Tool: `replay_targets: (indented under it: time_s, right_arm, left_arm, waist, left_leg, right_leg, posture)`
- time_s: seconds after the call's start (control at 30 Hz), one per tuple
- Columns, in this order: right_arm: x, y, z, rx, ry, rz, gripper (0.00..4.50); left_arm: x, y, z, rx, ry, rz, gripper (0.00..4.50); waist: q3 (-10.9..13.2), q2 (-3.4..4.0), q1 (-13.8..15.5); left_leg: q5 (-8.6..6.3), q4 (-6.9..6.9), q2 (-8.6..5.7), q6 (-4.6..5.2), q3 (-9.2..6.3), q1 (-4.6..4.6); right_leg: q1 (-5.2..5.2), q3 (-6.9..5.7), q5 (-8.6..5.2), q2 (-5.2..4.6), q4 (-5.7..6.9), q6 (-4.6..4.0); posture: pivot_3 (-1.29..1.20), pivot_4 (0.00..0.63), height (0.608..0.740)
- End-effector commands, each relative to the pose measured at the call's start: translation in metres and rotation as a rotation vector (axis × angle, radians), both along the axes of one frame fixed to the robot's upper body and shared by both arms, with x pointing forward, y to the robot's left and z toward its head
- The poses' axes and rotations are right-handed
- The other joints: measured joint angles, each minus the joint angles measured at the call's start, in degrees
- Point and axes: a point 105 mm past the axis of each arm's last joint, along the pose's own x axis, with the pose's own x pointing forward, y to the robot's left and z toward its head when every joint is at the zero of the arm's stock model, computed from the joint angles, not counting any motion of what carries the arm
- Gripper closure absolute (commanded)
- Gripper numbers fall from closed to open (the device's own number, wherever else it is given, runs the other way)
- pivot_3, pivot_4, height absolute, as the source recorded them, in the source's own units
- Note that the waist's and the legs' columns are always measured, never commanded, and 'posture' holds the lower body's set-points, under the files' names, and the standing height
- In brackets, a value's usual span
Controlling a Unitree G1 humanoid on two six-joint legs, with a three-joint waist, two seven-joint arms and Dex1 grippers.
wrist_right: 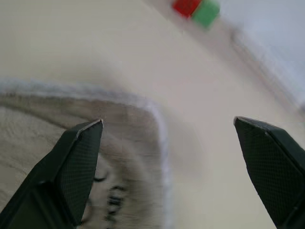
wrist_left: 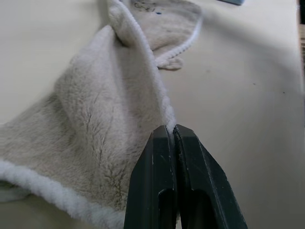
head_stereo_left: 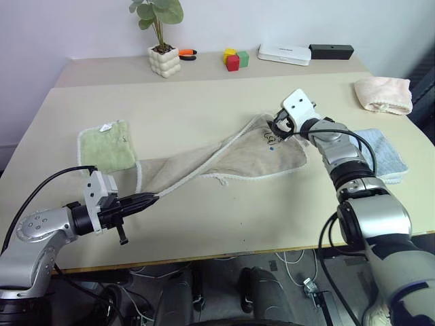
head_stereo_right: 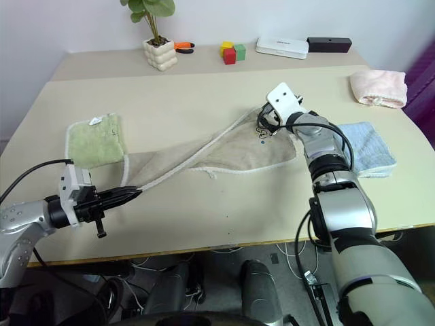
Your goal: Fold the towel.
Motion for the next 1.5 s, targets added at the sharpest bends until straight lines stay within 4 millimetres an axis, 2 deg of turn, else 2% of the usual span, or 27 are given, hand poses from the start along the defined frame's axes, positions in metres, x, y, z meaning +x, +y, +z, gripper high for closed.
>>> replay_targets:
  time_s: [0.03, 0.13, 0.2, 0.27, 0.37, 0.4, 0.47, 0.57, 0.67, 0.77, 0.87, 1.0, 1.1, 1.13, 1.17, 1.2, 1.3, 1.37, 1.5]
  right_arm:
    - [-0.001, -0.010, 0.009, 0.185, 0.056, -0.028, 0.00]
    - [-0.004, -0.028, -0.002, 0.203, 0.106, -0.114, 0.00]
    - [-0.008, -0.037, -0.016, 0.208, 0.170, -0.166, 0.00]
    - [-0.015, -0.034, -0.034, 0.175, 0.262, -0.137, 0.00]
    - [-0.024, -0.027, -0.049, 0.161, 0.351, -0.084, 0.00]
    - [-0.026, -0.028, -0.053, 0.148, 0.366, -0.089, 0.53]
    - [-0.031, -0.033, -0.058, 0.147, 0.401, -0.090, 1.26]
    - [-0.039, -0.031, -0.053, 0.149, 0.425, -0.030, 2.86]
    - [-0.064, -0.026, -0.047, 0.039, 0.457, 0.147, 4.47]
    - [-0.100, -0.027, -0.042, -0.122, 0.485, 0.315, 4.47]
    - [-0.124, -0.025, -0.033, -0.217, 0.489, 0.436, 4.47]
    - [-0.135, -0.017, -0.023, -0.321, 0.433, 0.558, 4.47]
    - [-0.137, -0.012, -0.019, -0.307, 0.416, 0.594, 4.47]
    - [-0.139, -0.011, -0.017, -0.297, 0.415, 0.612, 3.88]
    - [-0.135, -0.014, -0.014, -0.305, 0.400, 0.585, 3.67]
    - [-0.134, -0.020, -0.009, -0.306, 0.395, 0.567, 3.24]
    - [-0.128, -0.033, 0.005, -0.309, 0.357, 0.518, 1.57]
    - [-0.123, -0.042, 0.017, -0.312, 0.321, 0.484, 0.86]
    - [-0.113, -0.056, 0.037, -0.242, 0.268, 0.422, 0.86]
  left_arm:
    - [-0.001, -0.005, 0.012, 0.002, -0.062, -0.005, 4.47]
    - [0.001, -0.008, 0.009, 0.004, -0.061, -0.004, 4.47]
    - [0.006, -0.007, 0.007, 0.020, -0.072, 0.007, 4.47]
    - [0.008, -0.009, 0.008, 0.023, -0.076, -0.003, 4.47]
    - [0.015, -0.009, 0.011, 0.032, -0.091, -0.006, 4.47]
    - [0.016, -0.009, 0.011, 0.035, -0.094, -0.007, 4.50]
    - [0.019, -0.009, 0.012, 0.041, -0.099, -0.012, 4.50]
    - [0.020, -0.010, 0.014, 0.042, -0.106, -0.019, 4.50]
    - [0.022, -0.010, 0.014, 0.048, -0.106, -0.019, 4.50]
    - [0.024, -0.009, 0.013, 0.053, -0.105, -0.018, 4.50]
    - [0.026, -0.009, 0.012, 0.053, -0.106, -0.021, 4.50]
    - [0.029, -0.012, 0.012, 0.048, -0.109, -0.029, 4.50]
    - [0.030, -0.012, 0.011, 0.053, -0.113, -0.030, 4.50]
    - [0.031, -0.012, 0.012, 0.053, -0.113, -0.030, 4.50]
    - [0.031, -0.011, 0.012, 0.055, -0.116, -0.028, 4.50]
    - [0.030, -0.011, 0.013, 0.054, -0.117, -0.029, 4.50]
    - [0.031, -0.010, 0.013, 0.059, -0.119, -0.027, 4.50]
    - [0.032, -0.009, 0.014, 0.061, -0.122, -0.025, 4.50]
    - [0.032, -0.011, 0.015, 0.054, -0.126, -0.030, 4.50]
  waist:
    - [0.00, 0.01, -0.11]
    - [0.00, 0.02, -0.14]
    - [-0.01, 0.01, -0.12]
    - [-0.02, 0.00, -0.15]
    - [-0.06, -0.01, -0.22]
    - [-0.08, -0.02, -0.22]
    - [-0.13, 0.00, -0.21]
    - [-0.16, -0.06, 0.18]
    - [-0.18, -0.07, 1.11]
    - [-0.18, -0.06, 2.01]
    - [-0.18, -0.06, 1.66]
    - [-0.18, -0.06, 1.39]
    - [-0.18, -0.06, 1.44]
    - [-0.18, -0.06, 1.50]
    - [-0.17, -0.07, 1.52]
    - [-0.17, -0.07, 1.62]
    - [-0.16, -0.07, 1.76]
    - [-0.16, -0.07, 1.68]
    - [-0.16, -0.06, 1.54]
  left_leg:
    - [0.00, 0.00, 0.00, 0.00, 0.01, 0.00]
    - [0.00, -0.03, 0.00, 0.00, -0.01, 0.00]
    - [0.00, -0.04, 0.00, 0.00, 0.01, 0.00]
    - [0.00, -0.04, 0.00, 0.00, 0.02, 0.00]
    - [0.00, -0.04, 0.00, 0.00, 0.02, 0.03]
    - [0.00, -0.05, 0.01, -0.01, 0.02, 0.07]
    - [0.00, -0.06, 0.02, -0.02, 0.01, 0.09]
    - [0.00, -0.07, 0.01, -0.01, -0.01, 0.14]
    - [-0.01, -0.06, 0.00, -0.01, -0.19, 0.14]
    - [-0.03, -0.07, 0.03, 0.00, -0.28, 0.13]
    - [-0.13, -0.07, 0.03, -0.07, -0.31, 0.12]
    - [-0.27, -0.06, 0.02, 0.19, -0.28, 0.12]
    - [-0.20, -0.06, 0.03, 0.27, -0.27, 0.12]
    - [-0.17, -0.06, 0.03, 0.24, -0.25, 0.12]
    - [-0.13, -0.06, 0.02, 0.17, -0.25, 0.12]
    - [-0.12, -0.06, 0.02, 0.17, -0.24, 0.11]
    - [-0.16, -0.01, 0.02, 0.22, -0.25, 0.08]
    - [-0.18, -0.01, 0.02, 0.25, -0.25, 0.08]
    - [-0.17, -0.02, 0.02, 0.25, -0.24, 0.07]
  right_leg:
    - [-0.01, 0.01, 0.00, 0.00, -0.01, 0.00]
    - [-0.02, 0.01, 0.00, 0.00, 0.00, 0.00]
    - [-0.03, 0.01, 0.00, 0.00, 0.01, -0.01]
    - [-0.03, 0.01, 0.00, 0.00, 0.00, -0.01]
    - [-0.03, 0.02, 0.01, 0.00, 0.01, -0.01]
    - [0.00, 0.01, 0.01, 0.02, 0.02, -0.01]
    - [0.00, 0.02, 0.01, 0.02, 0.02, -0.01]
    - [0.11, 0.00, 0.01, 0.01, -0.01, -0.01]
    - [0.11, 0.00, 0.01, -0.04, -0.02, -0.01]
    - [0.09, -0.02, -0.01, -0.07, -0.05, -0.02]
    - [0.08, -0.03, -0.05, -0.09, -0.08, -0.09]
    - [0.03, -0.03, -0.12, -0.06, -0.06, -0.24]
    - [0.00, -0.03, -0.11, -0.04, -0.05, -0.22]
    - [0.00, -0.03, -0.10, -0.04, -0.05, -0.21]
    - [0.00, -0.03, -0.10, -0.04, -0.05, -0.20]
    - [0.00, -0.03, -0.10, -0.04, -0.05, -0.21]
    - [-0.01, -0.03, -0.15, -0.07, -0.06, -0.30]
    - [-0.02, -0.03, -0.15, -0.08, -0.06, -0.31]
    - [-0.05, -0.03, -0.15, -0.06, -0.05, -0.30]
  posture:
    - [0.00, 0.150, 0.740]
    - [0.00, 0.150, 0.740]
    - [0.00, 0.150, 0.740]
    - [0.00, 0.150, 0.740]
    - [0.00, 0.150, 0.740]
    - [0.00, 0.150, 0.740]
    - [0.00, 0.150, 0.740]
    - [0.00, 0.150, 0.740]
    - [0.00, 0.150, 0.740]
    - [0.00, 0.150, 0.740]
    - [0.00, 0.150, 0.740]
    - [0.00, 0.150, 0.740]
    - [0.00, 0.150, 0.740]
    - [0.00, 0.150, 0.740]
    - [0.00, 0.150, 0.740]
    - [0.00, 0.150, 0.740]
    - [0.00, 0.150, 0.740]
    - [0.00, 0.150, 0.740]
    - [0.00, 0.150, 0.740]
